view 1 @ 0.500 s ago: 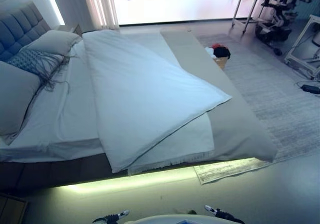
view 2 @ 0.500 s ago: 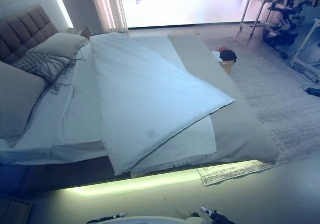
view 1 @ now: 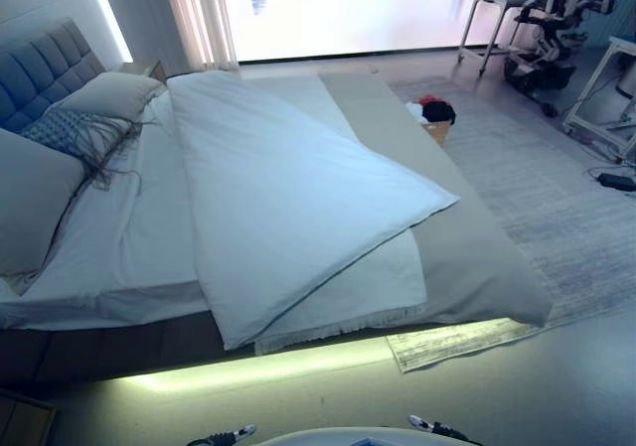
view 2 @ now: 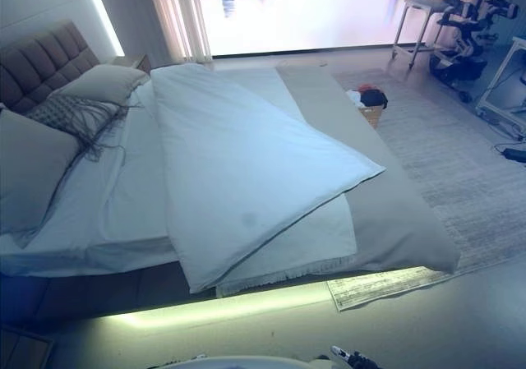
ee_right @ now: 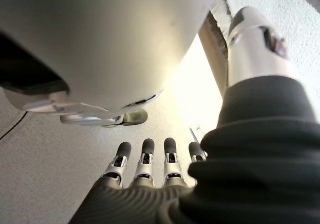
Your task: Make the bed neatly
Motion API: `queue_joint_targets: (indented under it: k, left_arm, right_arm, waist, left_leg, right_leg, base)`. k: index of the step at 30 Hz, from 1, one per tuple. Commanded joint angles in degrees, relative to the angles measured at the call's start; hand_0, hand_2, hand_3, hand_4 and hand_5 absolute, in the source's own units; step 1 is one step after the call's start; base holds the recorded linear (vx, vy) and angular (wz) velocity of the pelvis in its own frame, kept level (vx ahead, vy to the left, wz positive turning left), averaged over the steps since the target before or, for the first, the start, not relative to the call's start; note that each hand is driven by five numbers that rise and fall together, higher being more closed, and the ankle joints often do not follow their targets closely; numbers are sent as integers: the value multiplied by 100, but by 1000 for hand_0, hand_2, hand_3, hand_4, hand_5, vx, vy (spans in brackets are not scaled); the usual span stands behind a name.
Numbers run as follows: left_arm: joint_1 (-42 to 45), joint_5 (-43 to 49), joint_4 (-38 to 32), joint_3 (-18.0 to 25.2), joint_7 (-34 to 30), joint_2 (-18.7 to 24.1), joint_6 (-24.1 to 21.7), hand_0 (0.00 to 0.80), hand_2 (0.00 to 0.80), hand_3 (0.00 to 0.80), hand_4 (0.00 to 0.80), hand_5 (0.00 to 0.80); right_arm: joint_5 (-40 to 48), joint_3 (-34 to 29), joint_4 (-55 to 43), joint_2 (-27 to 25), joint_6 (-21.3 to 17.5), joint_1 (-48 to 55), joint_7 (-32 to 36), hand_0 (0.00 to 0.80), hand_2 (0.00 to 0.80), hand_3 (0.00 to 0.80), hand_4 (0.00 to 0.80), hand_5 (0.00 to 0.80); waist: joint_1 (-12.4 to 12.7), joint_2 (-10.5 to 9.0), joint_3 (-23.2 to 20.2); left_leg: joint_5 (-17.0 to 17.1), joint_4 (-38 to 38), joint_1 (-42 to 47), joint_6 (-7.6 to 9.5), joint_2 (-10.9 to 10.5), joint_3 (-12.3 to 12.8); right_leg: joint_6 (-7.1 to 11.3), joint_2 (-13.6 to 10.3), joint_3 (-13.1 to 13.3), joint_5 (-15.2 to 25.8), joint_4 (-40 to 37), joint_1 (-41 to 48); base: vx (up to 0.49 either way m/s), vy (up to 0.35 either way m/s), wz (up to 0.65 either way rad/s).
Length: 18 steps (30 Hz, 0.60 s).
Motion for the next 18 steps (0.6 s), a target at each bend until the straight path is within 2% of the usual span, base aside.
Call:
queue_joint_targets:
  k: [1, 6, 15, 18]
  left_arm:
    - [-367, 225, 409, -103, 44, -221, -43, 0, 0, 0, 0, 0]
    - [-365, 437, 364, -209, 30, -207, -57, 0, 0, 0, 0, 0]
    - [-450, 592, 392, -250, 129, -101, 22, 0, 0, 0, 0, 0]
    - [-499, 295, 340, -159, 300, -107, -113, 0, 0, 0, 0, 0]
  right_arm:
    - [-90, -48, 417, 206, -96, -543, -120, 0, 0, 0, 0, 0]
    - [-1, -37, 402, 239, -40, -537, -353, 0, 0, 0, 0, 0]
    - [87, 7, 340, 242, -68, -600, -195, 0, 0, 0, 0, 0]
    - [-9, 77, 299, 199, 73, -686, -78, 0, 0, 0, 0, 0]
  waist:
    - [-31, -148, 303]
    - [6, -173, 269]
    - [8, -195, 329]
    - [14, -244, 502]
  left_leg:
    - [11, 23, -106, 458, -490, 0]
    - [28, 23, -121, 453, -484, -7]
    - [83, 23, -148, 484, -473, -21]
    - [-7, 637, -315, 447, -416, 15]
  right_leg:
    - [-71, 293, 47, -379, 31, 522]
    - [-57, 282, 31, -368, 31, 519]
    - [-106, 336, 24, -420, 155, 458]
    - [-234, 332, 5, -545, 484, 312]
  base:
    - [0, 0, 0]
    - [4, -17, 0]
    - [-8, -48, 0]
    - [-51, -63, -1]
